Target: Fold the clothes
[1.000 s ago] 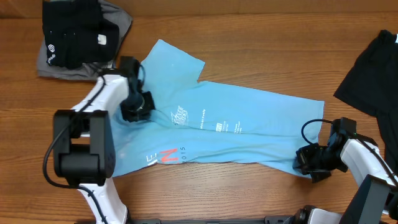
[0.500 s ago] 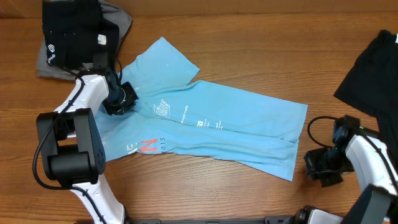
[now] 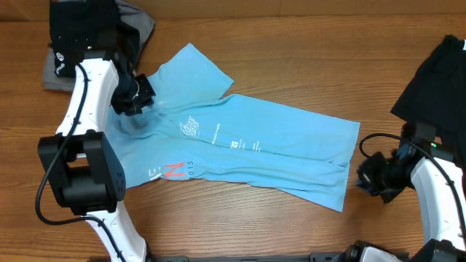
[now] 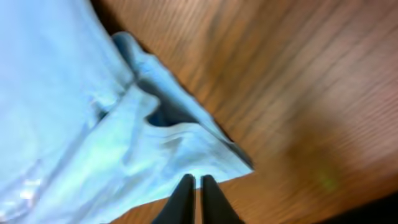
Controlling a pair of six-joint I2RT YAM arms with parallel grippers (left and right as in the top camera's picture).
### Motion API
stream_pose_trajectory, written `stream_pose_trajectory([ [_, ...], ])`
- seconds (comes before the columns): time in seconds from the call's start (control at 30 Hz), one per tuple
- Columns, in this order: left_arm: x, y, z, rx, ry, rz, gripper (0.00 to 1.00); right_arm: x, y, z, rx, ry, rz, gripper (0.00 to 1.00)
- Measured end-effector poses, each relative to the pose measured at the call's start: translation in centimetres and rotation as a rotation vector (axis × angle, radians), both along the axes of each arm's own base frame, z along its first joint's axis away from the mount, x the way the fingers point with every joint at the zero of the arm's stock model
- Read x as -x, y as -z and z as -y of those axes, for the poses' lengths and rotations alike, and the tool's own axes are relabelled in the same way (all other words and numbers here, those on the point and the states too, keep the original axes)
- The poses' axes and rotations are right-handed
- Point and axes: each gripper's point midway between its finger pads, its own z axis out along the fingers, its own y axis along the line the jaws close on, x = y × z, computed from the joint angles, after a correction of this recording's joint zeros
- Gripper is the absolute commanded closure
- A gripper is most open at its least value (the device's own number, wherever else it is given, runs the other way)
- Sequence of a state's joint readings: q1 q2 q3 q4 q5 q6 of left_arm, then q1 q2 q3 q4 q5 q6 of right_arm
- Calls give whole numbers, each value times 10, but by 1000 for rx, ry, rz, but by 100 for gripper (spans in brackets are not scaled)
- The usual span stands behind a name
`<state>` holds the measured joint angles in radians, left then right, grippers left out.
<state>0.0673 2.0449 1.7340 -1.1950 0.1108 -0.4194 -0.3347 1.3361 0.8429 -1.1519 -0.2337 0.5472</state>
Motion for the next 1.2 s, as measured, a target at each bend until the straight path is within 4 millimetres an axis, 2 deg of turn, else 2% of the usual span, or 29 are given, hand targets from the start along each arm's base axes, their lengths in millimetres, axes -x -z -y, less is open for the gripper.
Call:
stream_pose_trajectory([
  [0.03, 0, 0, 5, 1, 12, -2, 0, -4, 0, -2, 3, -24, 20, 45],
  [0.1, 1, 0, 14, 1, 39, -6, 0, -14, -1, -7, 5, -67, 63, 29],
  [0.17, 2, 0, 23, 0, 59, -8, 0, -25, 0, -11, 12, -112, 107, 25],
  [0.27, 5, 0, 33, 1, 86, -16, 0, -43, 3, -15, 24, -150, 164, 25],
  [0.4, 8, 0, 40, 1, 105, -29, 0, -55, 12, -19, 22, -175, 181, 33],
  [0.5, 9, 0, 41, 0, 109, -33, 0, -53, 25, -23, -1, -190, 131, 44],
  [0.67, 11, 1, 40, -3, 109, -39, 0, -45, 46, -28, -34, -198, 41, 52],
  [0.77, 11, 1, 40, -3, 109, -39, 0, -43, 52, -29, -41, -205, 20, 74],
  [0.9, 11, 1, 40, -3, 109, -39, 0, -43, 53, -28, -31, -203, 19, 96],
  [1.2, 12, 1, 40, -3, 109, -42, 0, -41, 56, -15, 40, -177, -5, 96],
])
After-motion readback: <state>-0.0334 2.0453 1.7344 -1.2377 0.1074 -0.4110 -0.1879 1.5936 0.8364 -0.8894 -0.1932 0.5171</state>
